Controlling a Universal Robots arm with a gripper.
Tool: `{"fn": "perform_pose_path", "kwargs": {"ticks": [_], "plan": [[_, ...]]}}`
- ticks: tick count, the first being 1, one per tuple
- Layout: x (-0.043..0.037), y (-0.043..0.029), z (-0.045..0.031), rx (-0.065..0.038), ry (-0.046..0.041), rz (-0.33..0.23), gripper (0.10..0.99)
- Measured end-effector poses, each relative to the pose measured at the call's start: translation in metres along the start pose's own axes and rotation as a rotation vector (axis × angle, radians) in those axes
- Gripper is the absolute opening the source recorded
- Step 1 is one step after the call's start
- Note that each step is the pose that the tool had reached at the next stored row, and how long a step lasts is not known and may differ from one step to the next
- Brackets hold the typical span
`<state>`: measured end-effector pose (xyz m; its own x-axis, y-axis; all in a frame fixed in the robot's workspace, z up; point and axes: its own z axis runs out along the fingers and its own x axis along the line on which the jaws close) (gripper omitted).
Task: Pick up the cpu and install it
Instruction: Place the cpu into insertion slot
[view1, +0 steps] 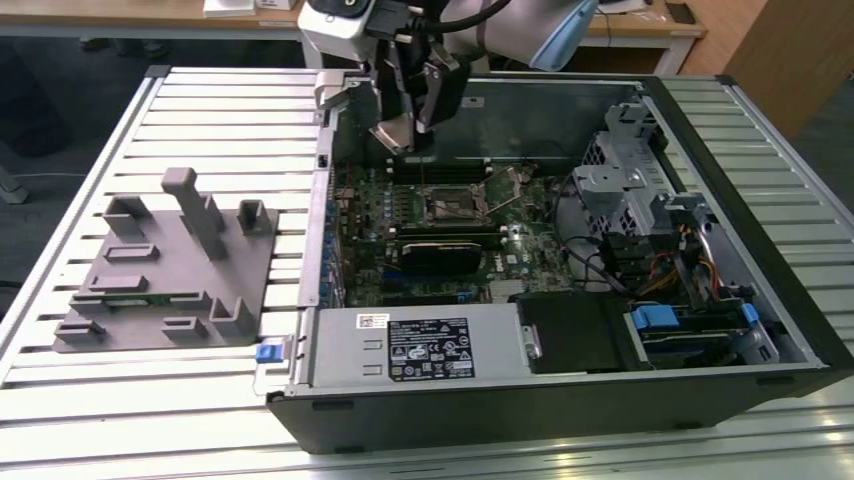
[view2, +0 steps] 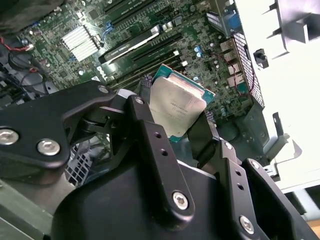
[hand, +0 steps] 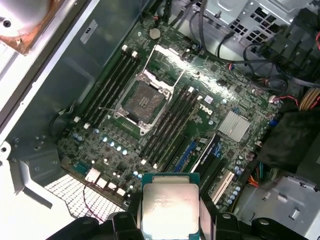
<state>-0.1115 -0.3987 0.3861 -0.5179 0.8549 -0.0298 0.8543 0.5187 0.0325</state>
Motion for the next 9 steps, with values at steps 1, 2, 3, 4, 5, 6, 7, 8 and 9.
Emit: {"fn": "perform_pose_path", "kwargs": {"ticks": [1,2,3,4,5,6,7,8,9], "plan": [[0.0000,0.0000,0.0000,0.000,-0.0003,0.009,0.541],[0.0000,0.0000,0.0001,0.001,-0.0006,0.019,0.541],[0.0000,0.0000,0.0001,0.001,-0.0009,0.028,0.541],[0.0000,0.0000,0.0002,0.001,-0.0012,0.037,0.541],[0.0000,0.0000,0.0002,0.001,-0.0015,0.046,0.541],[0.0000,0.0001,0.0002,0.002,-0.0019,0.056,0.541],[0.0001,0.0001,0.0003,0.002,-0.0022,0.067,0.541],[0.0001,0.0001,0.0003,0.002,-0.0027,0.079,0.541],[0.0001,0.0002,0.0004,0.003,-0.0031,0.091,0.541]]}}
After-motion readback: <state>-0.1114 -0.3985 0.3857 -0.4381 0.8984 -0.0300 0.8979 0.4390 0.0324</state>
